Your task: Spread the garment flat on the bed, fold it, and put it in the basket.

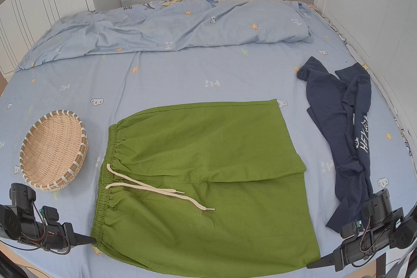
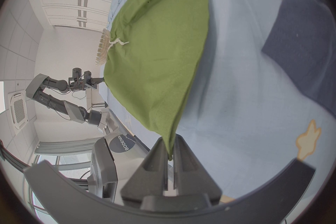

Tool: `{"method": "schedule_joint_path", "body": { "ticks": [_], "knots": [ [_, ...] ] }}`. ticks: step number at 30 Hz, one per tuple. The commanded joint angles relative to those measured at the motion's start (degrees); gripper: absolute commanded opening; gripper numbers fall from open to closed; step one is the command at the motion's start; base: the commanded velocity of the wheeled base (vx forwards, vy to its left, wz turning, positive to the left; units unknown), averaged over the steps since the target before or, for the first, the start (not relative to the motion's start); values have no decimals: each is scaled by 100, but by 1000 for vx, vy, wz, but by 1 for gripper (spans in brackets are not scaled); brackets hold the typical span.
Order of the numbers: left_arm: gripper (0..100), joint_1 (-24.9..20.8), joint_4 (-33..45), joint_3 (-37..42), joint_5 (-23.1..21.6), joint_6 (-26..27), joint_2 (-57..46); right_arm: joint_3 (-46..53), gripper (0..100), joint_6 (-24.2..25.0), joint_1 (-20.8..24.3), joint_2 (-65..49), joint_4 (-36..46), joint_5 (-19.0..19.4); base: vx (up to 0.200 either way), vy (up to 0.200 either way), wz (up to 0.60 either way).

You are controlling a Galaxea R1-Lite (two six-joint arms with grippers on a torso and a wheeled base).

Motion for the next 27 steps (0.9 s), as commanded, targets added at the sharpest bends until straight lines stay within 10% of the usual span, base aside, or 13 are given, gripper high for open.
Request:
{"method": "schedule_joint_path", "body": {
  "ticks": [1, 10, 17, 27],
  "knots": [
    [0, -45, 1000, -735, -7, -246, -336, -303, 0, 153, 39, -826, 88, -13, 0, 0, 0],
    [0, -229, 3382, -2686, -86, -668, -749, -2035, 0, 522, 39, -1837, 1995, -136, 0, 0, 0],
    [0, -484, 3540, -3952, -86, -1503, -678, -3977, 0, 496, -49, -1951, 3630, -198, 0, 0, 0],
    [0, -853, 3532, -5183, -86, -1986, 113, -5541, 0, 513, -366, -1266, 3964, -215, 0, 0, 0]
  ]
}}
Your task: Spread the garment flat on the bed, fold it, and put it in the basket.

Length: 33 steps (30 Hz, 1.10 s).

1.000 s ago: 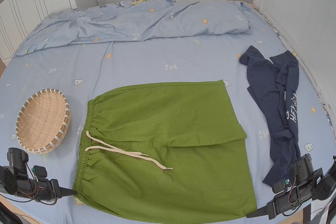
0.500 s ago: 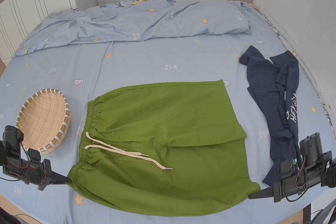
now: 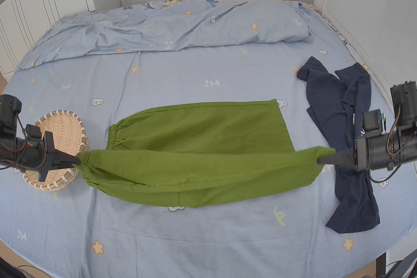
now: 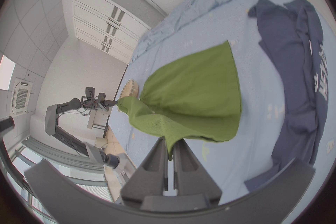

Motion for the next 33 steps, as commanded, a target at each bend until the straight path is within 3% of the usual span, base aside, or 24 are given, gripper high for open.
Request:
{"method": "schedule_joint_path", "body": {
  "ticks": [1, 12, 18, 33],
  "knots": [
    [0, -294, 51, -818, -2, -254, 612, -945, 0, 23, -228, 471, 186, -33, 0, 0, 0],
    [0, -320, 69, -2163, 7, -465, 1456, -2545, 0, 32, -316, 1693, 195, -481, 0, 0, 0],
    [0, -320, 104, -2717, 15, -465, 1693, -3089, 0, 32, -316, 2027, 80, -507, 0, 0, 0],
    [0, -303, 69, -3314, 7, -456, 2256, -4302, 0, -38, -307, 2827, 142, -894, 0, 0, 0]
  ]
}}
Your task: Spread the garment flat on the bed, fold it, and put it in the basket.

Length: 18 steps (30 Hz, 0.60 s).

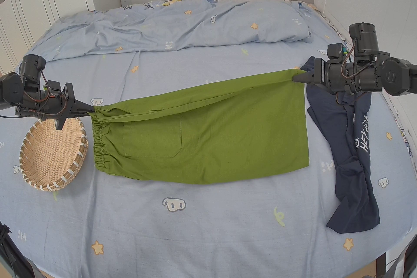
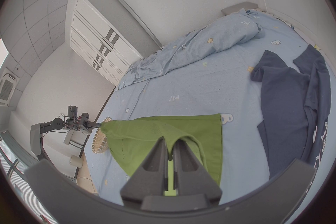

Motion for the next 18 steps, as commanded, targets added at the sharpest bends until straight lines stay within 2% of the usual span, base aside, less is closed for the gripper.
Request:
{"method": "schedule_joint_path", "body": {
  "ticks": [1, 9, 14, 18],
  "knots": [
    [0, 24, -9, -123, 2, -1, 178, -189, 0, -12, -5, 229, -1, -19, 0, 0, 0],
    [0, 50, 26, -202, -7, 43, 309, -409, 0, -12, 65, 352, 193, -142, 0, 0, 0],
    [0, 50, 26, -193, -7, 43, 309, 48, 0, -12, 347, -61, 201, -203, 0, 0, 0],
    [0, 24, 26, -193, -7, 43, 327, 857, 0, -3, 760, -905, 175, -230, 0, 0, 0]
  ]
}}
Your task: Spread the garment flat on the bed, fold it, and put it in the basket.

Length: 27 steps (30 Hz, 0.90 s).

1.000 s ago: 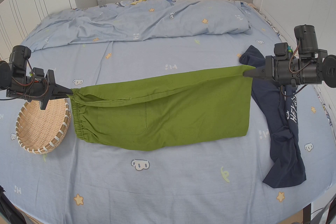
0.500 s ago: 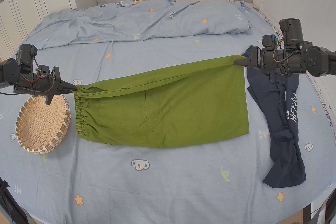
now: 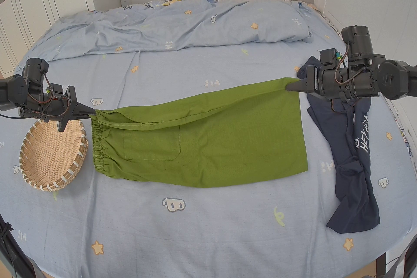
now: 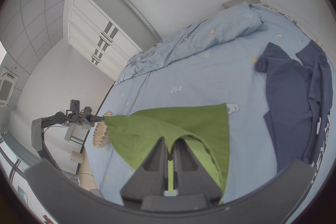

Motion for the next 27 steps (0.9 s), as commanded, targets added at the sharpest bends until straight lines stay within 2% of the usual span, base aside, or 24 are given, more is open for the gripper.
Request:
{"method": "schedule_joint_path", "body": {
  "ticks": [1, 14, 19, 22, 27],
  "knots": [
    [0, -22, -6, 9, -5, -1, 12, 827, 0, 11, 482, -1005, -19, -36, 0, 0, 0],
    [0, -31, 3, 1, -5, -1, 12, 2066, 0, 55, 772, -2156, -45, -27, 0, 0, 0],
    [0, -40, 12, 1, -5, -1, 12, 2163, 0, 72, 895, -2349, -19, -27, 0, 0, 0],
    [0, -31, 3, 1, -5, -1, 12, 2198, 0, 125, 1203, -2657, 43, -36, 0, 0, 0],
    [0, -31, 3, 1, -5, -1, 4, 2181, 0, 248, 1343, -2683, 43, -71, 0, 0, 0]
  ]
}}
